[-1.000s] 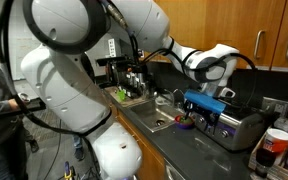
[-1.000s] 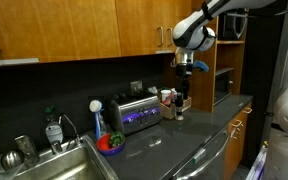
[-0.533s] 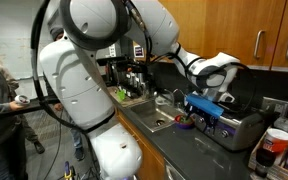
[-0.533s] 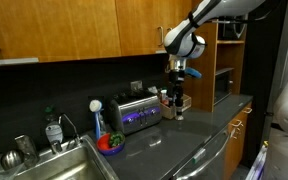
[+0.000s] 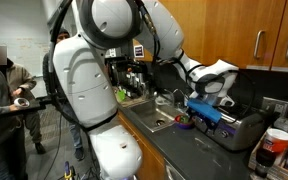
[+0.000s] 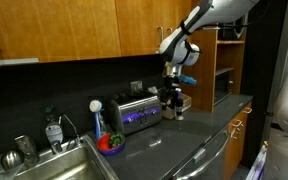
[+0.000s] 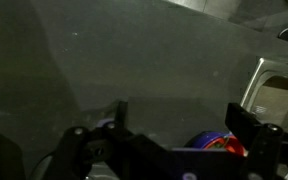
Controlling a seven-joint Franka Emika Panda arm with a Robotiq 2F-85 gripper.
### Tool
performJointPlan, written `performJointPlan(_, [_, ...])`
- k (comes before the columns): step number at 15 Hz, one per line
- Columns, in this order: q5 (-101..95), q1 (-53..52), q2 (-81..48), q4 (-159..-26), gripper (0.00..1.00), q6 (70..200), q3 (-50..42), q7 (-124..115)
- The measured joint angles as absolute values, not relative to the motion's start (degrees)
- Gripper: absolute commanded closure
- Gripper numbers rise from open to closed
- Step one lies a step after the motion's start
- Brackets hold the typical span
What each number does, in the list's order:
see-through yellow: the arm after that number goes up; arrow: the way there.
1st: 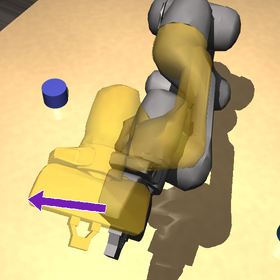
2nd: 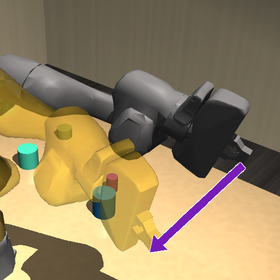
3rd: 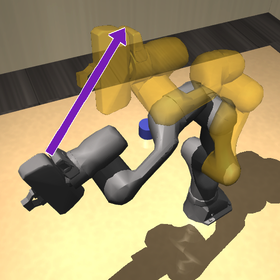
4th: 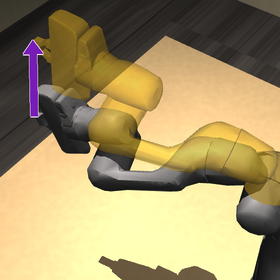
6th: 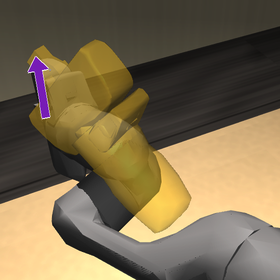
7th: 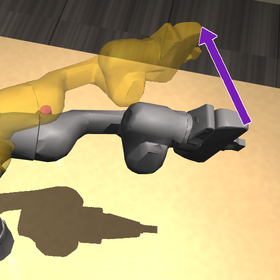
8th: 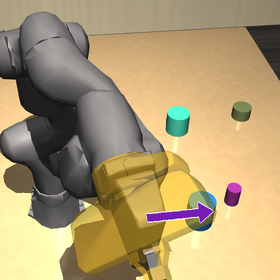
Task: Turn the knob on the right side of the toaster in a clockwise direction
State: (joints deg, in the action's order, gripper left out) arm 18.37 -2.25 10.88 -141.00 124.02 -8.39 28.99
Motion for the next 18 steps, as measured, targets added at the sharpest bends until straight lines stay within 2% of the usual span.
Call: performJointPlan(18, [19.24,0.01,4.64,-138.52,0.00,136.17,-7.96,28.99])
